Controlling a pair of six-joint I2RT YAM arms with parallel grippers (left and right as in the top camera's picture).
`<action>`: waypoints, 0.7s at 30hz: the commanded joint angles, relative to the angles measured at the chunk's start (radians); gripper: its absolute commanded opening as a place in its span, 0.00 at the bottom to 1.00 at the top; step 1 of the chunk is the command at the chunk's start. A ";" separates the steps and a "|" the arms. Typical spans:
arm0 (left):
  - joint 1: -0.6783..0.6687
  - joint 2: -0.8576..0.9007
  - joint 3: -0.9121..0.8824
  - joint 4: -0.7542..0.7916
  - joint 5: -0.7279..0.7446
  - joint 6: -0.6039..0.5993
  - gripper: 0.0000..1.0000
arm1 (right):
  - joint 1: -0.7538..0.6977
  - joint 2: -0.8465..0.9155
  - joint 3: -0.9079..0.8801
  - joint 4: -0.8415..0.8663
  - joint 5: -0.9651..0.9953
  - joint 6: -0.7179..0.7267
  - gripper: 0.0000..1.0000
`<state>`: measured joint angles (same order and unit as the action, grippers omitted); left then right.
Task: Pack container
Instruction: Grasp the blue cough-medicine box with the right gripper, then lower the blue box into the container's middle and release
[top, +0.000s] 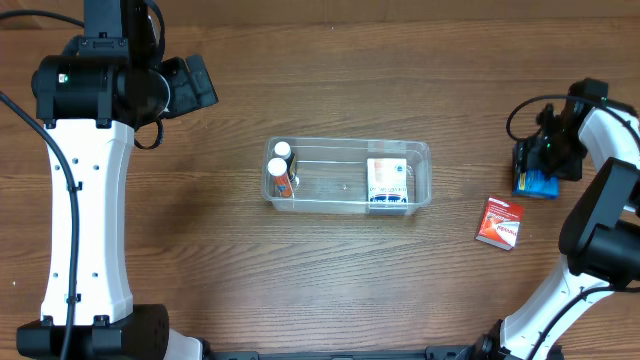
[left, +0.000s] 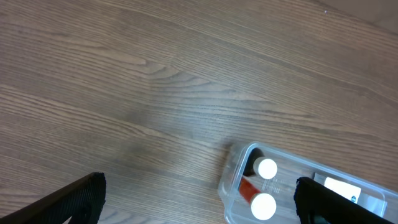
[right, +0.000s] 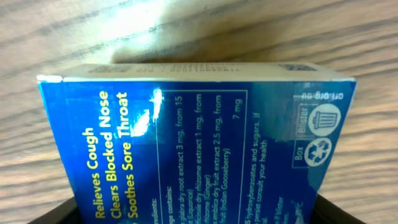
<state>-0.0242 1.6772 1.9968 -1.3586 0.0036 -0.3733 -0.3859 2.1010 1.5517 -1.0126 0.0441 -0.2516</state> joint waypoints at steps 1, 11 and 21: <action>0.006 -0.003 0.015 0.002 -0.014 0.023 0.98 | 0.016 -0.108 0.132 -0.065 -0.019 0.073 0.75; 0.006 -0.003 0.015 0.003 -0.014 0.023 0.98 | 0.523 -0.485 0.225 -0.322 -0.099 0.395 0.76; 0.003 -0.003 0.015 -0.014 -0.014 0.023 0.99 | 0.978 -0.299 0.147 -0.166 -0.084 0.738 0.77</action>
<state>-0.0242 1.6772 1.9968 -1.3663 0.0032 -0.3656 0.5819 1.7370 1.7180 -1.1892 -0.0525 0.4061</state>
